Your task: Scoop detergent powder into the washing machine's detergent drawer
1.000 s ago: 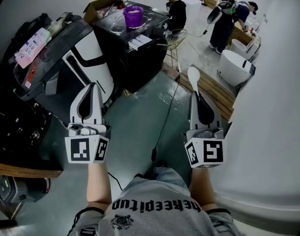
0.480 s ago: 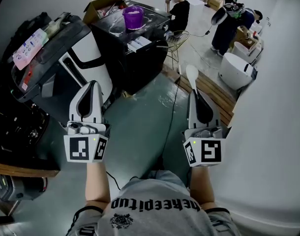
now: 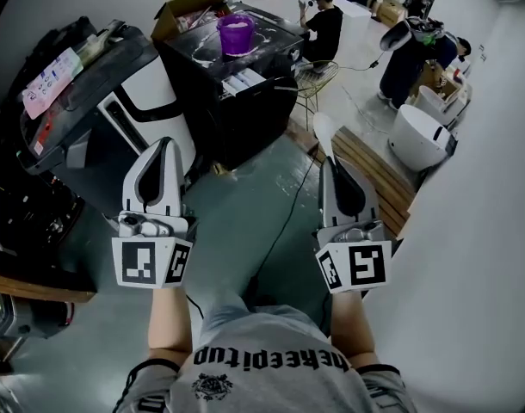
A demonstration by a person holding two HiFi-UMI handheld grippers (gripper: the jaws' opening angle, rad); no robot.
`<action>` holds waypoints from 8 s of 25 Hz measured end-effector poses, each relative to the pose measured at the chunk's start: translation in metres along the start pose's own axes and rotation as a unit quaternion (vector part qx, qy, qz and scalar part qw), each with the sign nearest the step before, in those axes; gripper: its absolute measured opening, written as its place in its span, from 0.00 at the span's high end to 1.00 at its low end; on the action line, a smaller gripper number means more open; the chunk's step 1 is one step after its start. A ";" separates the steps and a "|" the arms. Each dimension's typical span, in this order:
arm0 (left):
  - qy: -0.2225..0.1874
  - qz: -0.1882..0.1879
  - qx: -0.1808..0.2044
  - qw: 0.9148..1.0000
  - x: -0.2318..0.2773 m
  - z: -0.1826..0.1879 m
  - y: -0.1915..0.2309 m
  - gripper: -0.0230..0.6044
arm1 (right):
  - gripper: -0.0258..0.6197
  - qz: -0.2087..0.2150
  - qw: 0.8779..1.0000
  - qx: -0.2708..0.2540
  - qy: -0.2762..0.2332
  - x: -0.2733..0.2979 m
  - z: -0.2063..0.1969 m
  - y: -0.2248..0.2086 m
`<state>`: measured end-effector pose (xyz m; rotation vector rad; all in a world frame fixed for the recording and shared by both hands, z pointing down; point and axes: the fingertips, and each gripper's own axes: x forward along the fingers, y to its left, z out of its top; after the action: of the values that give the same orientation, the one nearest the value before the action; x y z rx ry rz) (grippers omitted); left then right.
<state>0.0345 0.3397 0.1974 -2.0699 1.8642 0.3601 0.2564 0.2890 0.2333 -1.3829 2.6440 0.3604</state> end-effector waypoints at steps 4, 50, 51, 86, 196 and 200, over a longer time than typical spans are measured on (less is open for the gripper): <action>0.006 -0.007 -0.007 1.000 0.014 -0.012 -0.013 0.96 | 0.95 0.005 1.000 -0.005 0.006 0.011 -0.011 -0.010; 0.008 -0.030 -0.017 0.999 0.286 -0.163 0.220 0.96 | 0.95 -0.081 0.996 0.024 0.004 0.350 -0.102 -0.029; 0.010 -0.032 -0.020 0.999 0.289 -0.166 0.220 0.96 | 0.95 -0.084 0.996 0.025 0.006 0.351 -0.104 -0.030; 0.009 0.027 0.016 0.999 0.505 -0.256 0.284 0.96 | 0.95 0.025 0.999 0.038 0.006 0.619 -0.170 -0.132; 0.066 -0.008 0.023 0.998 0.549 -0.317 0.276 0.96 | 0.95 0.258 0.776 0.401 0.412 0.741 -0.328 -0.131; 0.065 -0.030 0.012 0.997 0.545 -0.316 0.270 0.96 | 0.95 0.238 0.795 0.384 0.403 0.718 -0.327 -0.124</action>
<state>-0.1833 -0.3076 0.2472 -2.1756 1.8624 0.1927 -0.0530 -0.4352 0.3651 -0.6207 3.0721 -1.4340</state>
